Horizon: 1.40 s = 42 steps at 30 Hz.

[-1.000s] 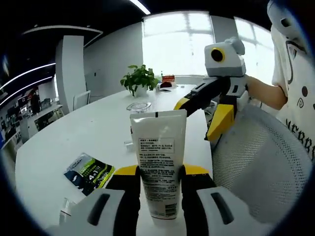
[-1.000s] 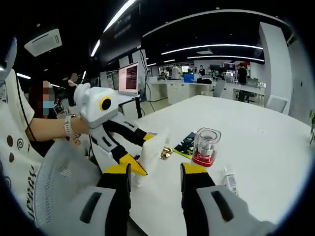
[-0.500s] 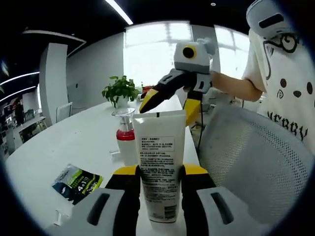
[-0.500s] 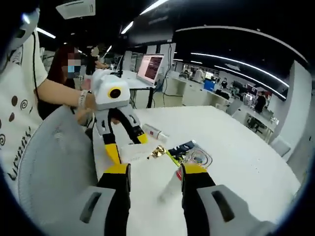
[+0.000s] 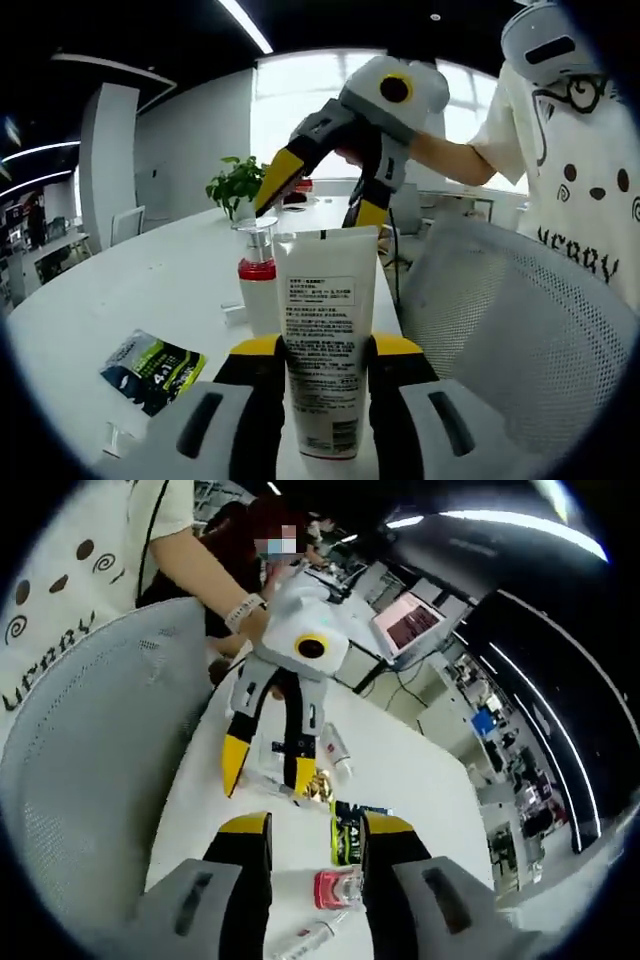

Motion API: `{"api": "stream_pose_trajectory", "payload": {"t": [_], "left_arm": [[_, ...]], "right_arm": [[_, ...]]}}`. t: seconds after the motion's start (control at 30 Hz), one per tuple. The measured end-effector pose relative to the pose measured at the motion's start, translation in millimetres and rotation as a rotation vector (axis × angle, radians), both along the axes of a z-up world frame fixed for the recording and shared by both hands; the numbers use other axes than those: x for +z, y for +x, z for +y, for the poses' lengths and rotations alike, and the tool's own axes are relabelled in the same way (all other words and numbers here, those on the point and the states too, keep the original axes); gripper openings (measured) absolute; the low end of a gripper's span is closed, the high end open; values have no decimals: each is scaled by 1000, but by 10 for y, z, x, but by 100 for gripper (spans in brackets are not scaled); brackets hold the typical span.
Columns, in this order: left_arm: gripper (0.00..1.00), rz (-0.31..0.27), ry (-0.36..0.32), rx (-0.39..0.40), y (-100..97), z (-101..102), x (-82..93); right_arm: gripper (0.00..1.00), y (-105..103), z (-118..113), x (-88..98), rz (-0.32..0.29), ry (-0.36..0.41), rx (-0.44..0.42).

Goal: Arrange the skincare products in the storage area until every visible bottle or jar stands upright without overlapping.

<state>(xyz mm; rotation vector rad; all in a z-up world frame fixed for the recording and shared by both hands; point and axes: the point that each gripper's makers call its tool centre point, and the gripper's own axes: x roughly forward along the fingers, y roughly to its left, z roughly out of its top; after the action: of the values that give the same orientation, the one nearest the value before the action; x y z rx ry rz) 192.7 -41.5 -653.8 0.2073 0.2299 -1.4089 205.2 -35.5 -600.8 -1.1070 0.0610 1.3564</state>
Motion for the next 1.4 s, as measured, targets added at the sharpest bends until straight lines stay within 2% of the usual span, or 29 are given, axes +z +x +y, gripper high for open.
{"api": "stream_pose_trajectory", "payload": {"t": [0.07,0.1,0.33,0.47,0.6,0.8,1.07,1.27,1.33,1.4], "left_arm": [[27,0,2,-2,-2,-2,0],[27,3,2,-3,-2,3,3],[27,12,-1,-6,3,29,22],[27,16,-3,-6,10,36,24],[27,15,3,-25,-10,38,24],[27,-1,23,-41,-17,55,12],[28,-10,30,-57,-54,96,1],[28,11,26,-68,-90,117,-1],[28,41,21,-77,-123,125,-10],[28,65,14,-85,-151,131,-13]], "right_arm": [[30,-50,42,-6,-24,-28,78],[29,-23,27,-41,-49,-81,99],[18,-56,91,-104,-33,-131,199],[17,-35,104,-107,-38,-158,232],[14,-83,122,-128,-43,-218,298],[10,-104,141,-144,-18,-283,320],[6,-168,169,-140,17,-306,347],[4,-233,194,-132,36,-327,357],[2,-264,199,-145,43,-332,364],[1,-318,214,-150,79,-329,354]]}}
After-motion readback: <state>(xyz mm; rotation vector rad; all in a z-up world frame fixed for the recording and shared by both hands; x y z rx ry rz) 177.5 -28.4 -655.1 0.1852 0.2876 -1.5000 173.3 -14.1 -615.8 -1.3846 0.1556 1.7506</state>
